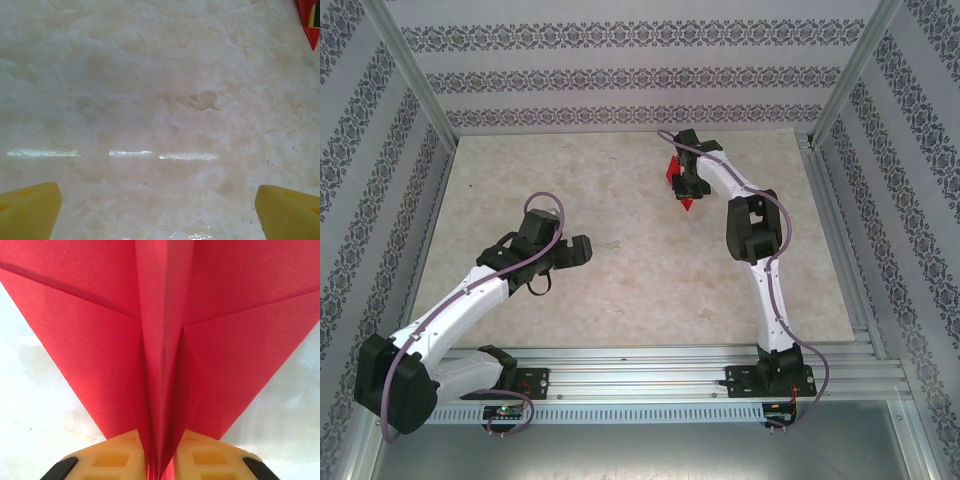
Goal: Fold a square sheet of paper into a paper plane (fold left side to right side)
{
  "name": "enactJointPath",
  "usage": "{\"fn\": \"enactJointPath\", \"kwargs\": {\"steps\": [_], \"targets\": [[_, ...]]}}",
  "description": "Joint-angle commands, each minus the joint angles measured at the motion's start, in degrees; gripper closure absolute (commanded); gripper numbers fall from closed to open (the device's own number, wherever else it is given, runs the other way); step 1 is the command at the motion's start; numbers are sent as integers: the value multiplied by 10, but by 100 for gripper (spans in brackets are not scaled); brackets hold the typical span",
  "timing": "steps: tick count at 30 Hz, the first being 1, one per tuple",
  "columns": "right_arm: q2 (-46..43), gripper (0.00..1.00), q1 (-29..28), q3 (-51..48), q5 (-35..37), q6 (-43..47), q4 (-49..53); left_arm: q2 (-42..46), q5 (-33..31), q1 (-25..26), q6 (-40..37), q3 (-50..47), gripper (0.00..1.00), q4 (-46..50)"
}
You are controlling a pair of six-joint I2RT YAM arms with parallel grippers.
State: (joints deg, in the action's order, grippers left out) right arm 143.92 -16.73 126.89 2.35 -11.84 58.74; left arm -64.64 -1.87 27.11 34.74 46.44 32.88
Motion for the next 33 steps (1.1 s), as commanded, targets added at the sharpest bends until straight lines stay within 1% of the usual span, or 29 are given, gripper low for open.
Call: {"fn": "enactJointPath", "kwargs": {"steps": [1,5,14,23,27,29,33], "targets": [[22,78,4,1,14,6,8,-9,8,-1,-2,0,0,5],[5,75,4,-8,14,8,7,-9,5,-1,-6,6,0,7],[-41,75,-3,-14,17,8,7,-11,3,-1,-10,14,0,11],[-113,74,-17,-37,31,3,12,-9,-1,-1,-12,23,0,18],[-169,72,-29,-64,49,1,22,-2,-23,-1,-13,29,0,27],[-216,71,-34,-88,62,0,27,3,-46,-2,-12,31,0,31],[-342,66,-42,-193,93,-7,2,23,-111,-4,-10,33,0,30]]}}
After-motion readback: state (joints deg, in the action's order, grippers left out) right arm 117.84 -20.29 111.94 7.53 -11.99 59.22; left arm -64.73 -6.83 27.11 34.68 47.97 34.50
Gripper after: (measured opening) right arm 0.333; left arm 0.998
